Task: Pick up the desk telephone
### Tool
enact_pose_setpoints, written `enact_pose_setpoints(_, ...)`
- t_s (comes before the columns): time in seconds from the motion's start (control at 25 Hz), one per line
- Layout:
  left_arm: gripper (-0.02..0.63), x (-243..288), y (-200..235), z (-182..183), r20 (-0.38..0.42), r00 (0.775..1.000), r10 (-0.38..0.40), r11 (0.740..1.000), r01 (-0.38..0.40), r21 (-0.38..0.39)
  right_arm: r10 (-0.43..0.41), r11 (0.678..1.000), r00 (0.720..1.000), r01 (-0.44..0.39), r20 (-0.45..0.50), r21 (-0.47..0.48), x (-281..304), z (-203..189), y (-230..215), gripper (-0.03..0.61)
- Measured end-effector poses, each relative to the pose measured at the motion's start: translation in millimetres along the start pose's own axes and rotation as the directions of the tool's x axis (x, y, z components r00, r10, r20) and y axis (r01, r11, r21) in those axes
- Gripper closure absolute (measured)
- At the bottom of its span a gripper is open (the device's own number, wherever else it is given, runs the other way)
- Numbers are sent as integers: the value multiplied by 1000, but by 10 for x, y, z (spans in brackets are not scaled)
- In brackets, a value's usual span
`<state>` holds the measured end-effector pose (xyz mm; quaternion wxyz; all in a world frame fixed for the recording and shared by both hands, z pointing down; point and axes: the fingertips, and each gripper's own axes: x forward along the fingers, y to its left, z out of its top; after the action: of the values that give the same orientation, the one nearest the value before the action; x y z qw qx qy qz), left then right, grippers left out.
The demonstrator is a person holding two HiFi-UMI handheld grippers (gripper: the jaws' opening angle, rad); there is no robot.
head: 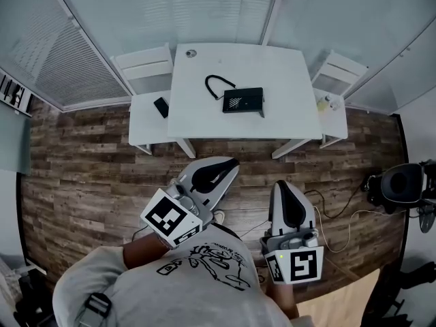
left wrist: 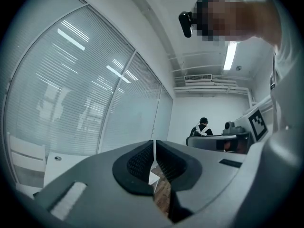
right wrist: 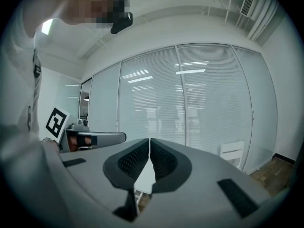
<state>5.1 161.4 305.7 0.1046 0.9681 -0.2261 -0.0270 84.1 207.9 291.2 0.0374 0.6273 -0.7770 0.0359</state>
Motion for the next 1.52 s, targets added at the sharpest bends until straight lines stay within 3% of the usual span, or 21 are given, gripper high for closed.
enact_pose_setpoints(0.96,597,1433,2577,458,6,998,56,998,-55,-34,68,997,997,-69,-31,-23,2926,269,-757,569)
enact_pose_setpoints(1.24,597,1553,2858,462,-7,999,36,999,-37,-40,47,999,998,-48,-40,-18,3243,243,-809,569)
enact_pose_setpoints(1.52,597,1647,2860,457,-17,1000,10,999,-11,-44,24,999,999,-25,-43,-20,3258,250,-881,569)
